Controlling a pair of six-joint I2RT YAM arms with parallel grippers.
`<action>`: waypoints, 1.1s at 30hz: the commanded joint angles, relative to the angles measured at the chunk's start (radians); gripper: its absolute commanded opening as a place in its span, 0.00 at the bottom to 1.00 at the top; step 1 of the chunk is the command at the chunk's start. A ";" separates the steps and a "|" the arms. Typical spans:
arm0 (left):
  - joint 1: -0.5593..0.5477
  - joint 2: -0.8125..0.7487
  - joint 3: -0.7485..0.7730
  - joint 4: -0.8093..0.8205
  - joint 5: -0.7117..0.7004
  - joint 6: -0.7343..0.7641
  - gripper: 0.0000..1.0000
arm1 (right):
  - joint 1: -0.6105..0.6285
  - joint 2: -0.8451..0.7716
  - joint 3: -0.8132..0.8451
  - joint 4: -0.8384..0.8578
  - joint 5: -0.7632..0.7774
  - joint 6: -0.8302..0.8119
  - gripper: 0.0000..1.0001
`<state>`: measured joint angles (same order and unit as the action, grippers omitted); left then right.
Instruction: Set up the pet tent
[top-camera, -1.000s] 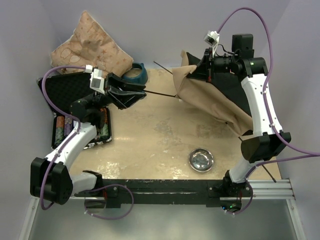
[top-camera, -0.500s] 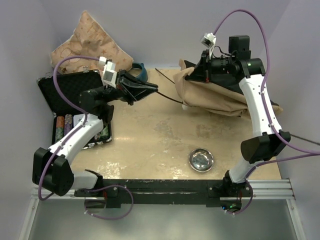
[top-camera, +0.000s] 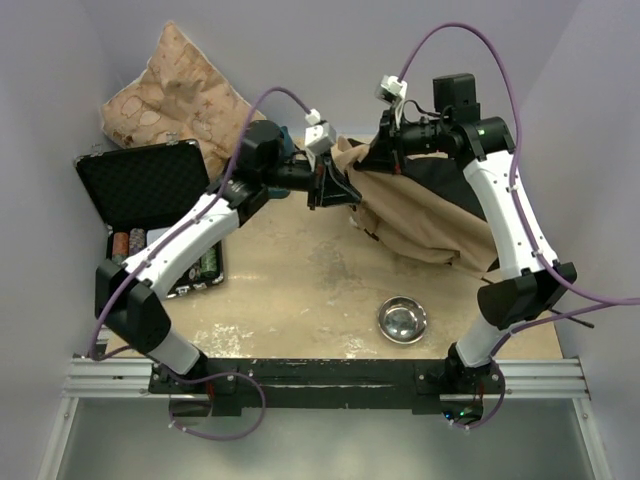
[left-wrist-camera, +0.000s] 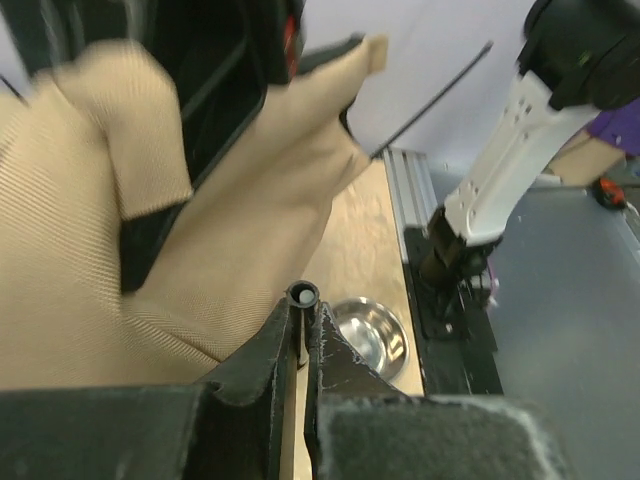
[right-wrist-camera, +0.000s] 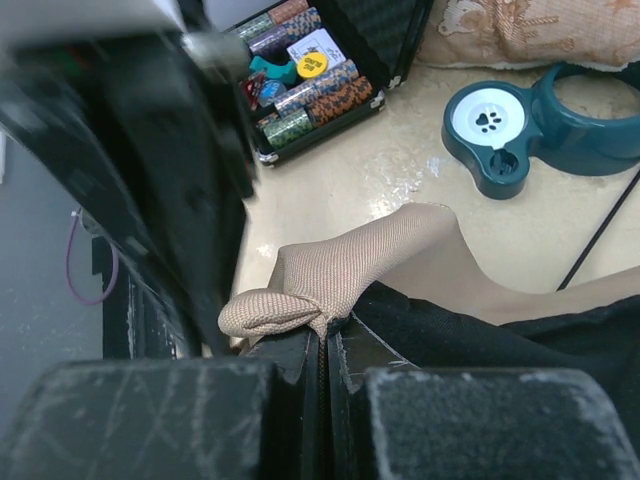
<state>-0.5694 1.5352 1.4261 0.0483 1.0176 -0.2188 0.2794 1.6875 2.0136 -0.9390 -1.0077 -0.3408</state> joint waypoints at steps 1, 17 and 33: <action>-0.049 0.098 0.086 -0.392 0.032 0.163 0.00 | 0.024 -0.054 0.004 0.068 -0.045 0.011 0.00; -0.049 0.152 0.148 -0.472 0.079 0.108 0.00 | 0.053 -0.098 -0.032 -0.104 0.054 -0.282 0.00; -0.052 0.140 0.183 -0.498 0.009 0.118 0.00 | 0.092 -0.134 -0.110 -0.107 0.101 -0.274 0.00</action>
<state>-0.6094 1.6901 1.5890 -0.3679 1.0290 -0.0402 0.3519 1.5951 1.9121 -1.0512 -0.8982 -0.6270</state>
